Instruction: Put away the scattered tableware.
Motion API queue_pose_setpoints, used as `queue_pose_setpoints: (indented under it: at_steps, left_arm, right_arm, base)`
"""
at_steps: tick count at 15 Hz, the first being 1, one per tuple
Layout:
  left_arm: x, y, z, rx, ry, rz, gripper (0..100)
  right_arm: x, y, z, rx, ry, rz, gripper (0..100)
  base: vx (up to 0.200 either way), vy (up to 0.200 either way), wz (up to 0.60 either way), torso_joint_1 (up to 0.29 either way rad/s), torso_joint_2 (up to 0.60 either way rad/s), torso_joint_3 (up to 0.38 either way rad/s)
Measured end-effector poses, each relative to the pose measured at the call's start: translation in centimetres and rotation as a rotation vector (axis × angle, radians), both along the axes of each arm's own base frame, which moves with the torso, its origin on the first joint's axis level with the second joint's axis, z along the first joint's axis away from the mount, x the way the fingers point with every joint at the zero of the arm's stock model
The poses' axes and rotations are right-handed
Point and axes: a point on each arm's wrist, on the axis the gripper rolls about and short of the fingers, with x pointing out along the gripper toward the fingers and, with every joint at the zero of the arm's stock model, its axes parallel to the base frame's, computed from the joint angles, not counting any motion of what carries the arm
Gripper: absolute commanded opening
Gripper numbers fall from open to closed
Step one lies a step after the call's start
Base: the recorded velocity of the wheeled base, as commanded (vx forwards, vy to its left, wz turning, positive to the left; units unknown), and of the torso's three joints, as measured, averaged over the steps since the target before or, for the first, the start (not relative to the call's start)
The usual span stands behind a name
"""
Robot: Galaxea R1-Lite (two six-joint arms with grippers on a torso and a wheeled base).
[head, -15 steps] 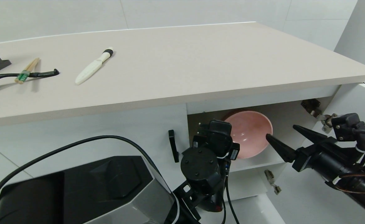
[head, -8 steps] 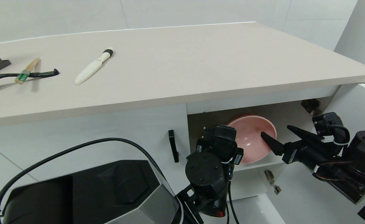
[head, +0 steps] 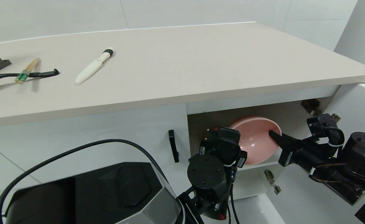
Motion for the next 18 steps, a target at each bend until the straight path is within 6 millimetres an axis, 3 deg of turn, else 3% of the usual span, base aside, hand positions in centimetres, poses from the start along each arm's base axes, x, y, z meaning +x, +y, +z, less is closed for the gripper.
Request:
queue_pose_setpoints:
  at_steps: [5, 8, 12, 18]
  left_arm:
    - [-1.6, -0.4, -0.6, 0.034, 0.015, -0.048, 100]
    - [-2.5, 0.2, -0.3, 0.036, 0.021, -0.162, 100]
    - [-3.5, 1.7, 1.8, -0.043, 0.028, -0.282, 100]
    - [-6.1, 5.2, 2.9, -0.100, 0.116, -0.456, 100]
  right_arm:
    - [0.0, 0.0, 0.0, 0.004, -0.002, -0.003, 0]
    - [0.0, 0.0, 0.0, 0.002, 0.001, -0.003, 0]
    - [0.0, 0.0, -0.1, 0.001, 0.004, -0.003, 0]
    - [-0.1, -0.3, -0.3, 0.016, 0.021, -0.009, 0]
  base:
    - [0.000, 0.000, 0.00, 0.000, 0.00, 0.000]
    - [0.000, 0.000, 0.00, 0.000, 0.00, 0.000]
    - [0.000, 0.000, 0.00, 0.000, 0.00, 0.000]
    - [0.000, 0.000, 0.00, 0.000, 0.00, 0.000]
